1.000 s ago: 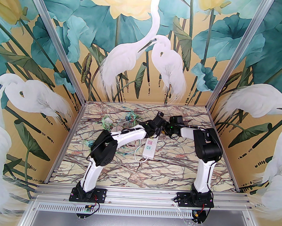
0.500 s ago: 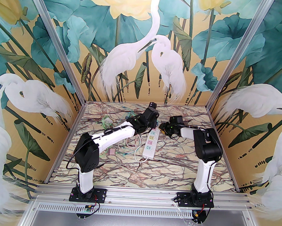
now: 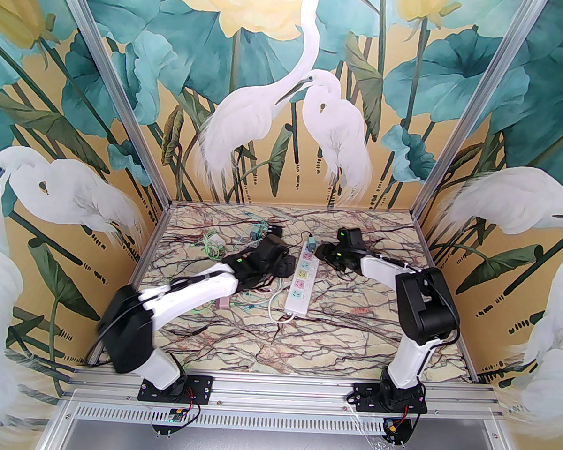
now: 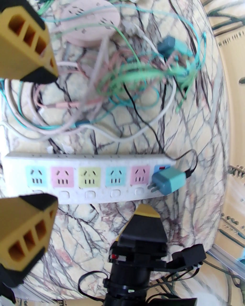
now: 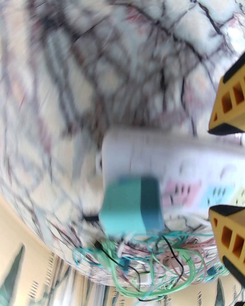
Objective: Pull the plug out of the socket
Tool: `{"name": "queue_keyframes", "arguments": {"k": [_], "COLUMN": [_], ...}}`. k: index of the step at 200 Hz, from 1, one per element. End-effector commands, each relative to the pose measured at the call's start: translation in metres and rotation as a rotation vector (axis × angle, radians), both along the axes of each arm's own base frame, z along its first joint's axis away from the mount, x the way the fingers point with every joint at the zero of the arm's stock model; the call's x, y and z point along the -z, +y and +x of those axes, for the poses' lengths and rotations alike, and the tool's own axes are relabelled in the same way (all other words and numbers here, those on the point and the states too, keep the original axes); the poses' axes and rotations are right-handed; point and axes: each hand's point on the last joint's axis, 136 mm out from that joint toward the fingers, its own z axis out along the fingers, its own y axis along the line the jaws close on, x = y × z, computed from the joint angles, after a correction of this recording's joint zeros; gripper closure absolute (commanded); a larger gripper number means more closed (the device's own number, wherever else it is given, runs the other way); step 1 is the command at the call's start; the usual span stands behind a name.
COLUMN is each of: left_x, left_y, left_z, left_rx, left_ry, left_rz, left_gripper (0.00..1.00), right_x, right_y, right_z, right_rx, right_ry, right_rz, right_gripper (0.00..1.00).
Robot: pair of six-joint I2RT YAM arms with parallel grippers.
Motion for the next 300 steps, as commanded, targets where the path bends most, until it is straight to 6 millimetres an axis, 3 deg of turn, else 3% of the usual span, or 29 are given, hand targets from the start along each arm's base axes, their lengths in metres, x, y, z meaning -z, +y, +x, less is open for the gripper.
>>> {"name": "queue_keyframes", "arguments": {"k": [1,26,34,69,99,126,161,180,218,254,275,300], "left_x": [-0.009,-0.011,-0.012,-0.018,-0.021,-0.020,-0.017,-0.017,-0.014,-0.013,-0.012,-0.012], "left_y": [0.009,0.020,0.024,0.037,0.044,0.049,0.055,0.058,0.070,0.108,0.140,0.153], "left_z": [-0.008,-0.018,-0.021,-0.034,-0.042,-0.047,-0.052,-0.056,-0.058,-0.055,-0.052,-0.041], "left_rx": [-0.030,-0.042,-0.050,-0.059,-0.062,-0.067,-0.075,-0.077,-0.111,-0.262,-0.380,-0.387], "left_ry": [-0.015,-0.020,-0.023,-0.041,-0.052,-0.053,-0.050,-0.052,-0.068,-0.120,-0.145,-0.229], "left_rz": [-0.071,-0.100,-0.105,-0.136,-0.158,-0.167,-0.170,-0.177,-0.162,-0.071,0.014,0.099], "left_gripper": [0.10,0.09,0.03,0.01,0.01,0.01,0.01,0.01,0.00,0.01,0.01,0.01], "right_x": [0.013,0.021,0.024,0.043,0.039,0.033,0.042,0.039,0.012,-0.046,-0.086,-0.116], "right_y": [0.002,0.007,0.007,-0.014,-0.026,-0.046,-0.074,-0.079,-0.069,-0.074,-0.088,-0.120], "right_z": [0.004,0.018,0.023,0.038,0.054,0.071,0.088,0.092,0.074,0.032,0.003,-0.034], "right_rx": [-0.042,-0.051,-0.050,0.014,0.053,0.114,0.157,0.158,0.136,0.169,0.215,0.301], "right_ry": [0.014,0.037,0.046,0.106,0.081,0.075,0.125,0.126,0.071,-0.074,-0.202,-0.337], "right_rz": [-0.156,-0.260,-0.281,-0.429,-0.455,-0.458,-0.486,-0.460,-0.374,-0.294,-0.286,-0.351], "right_gripper": [0.42,0.42,0.42,0.43,0.52,0.52,0.53,0.53,0.49,0.37,0.27,0.15]}}
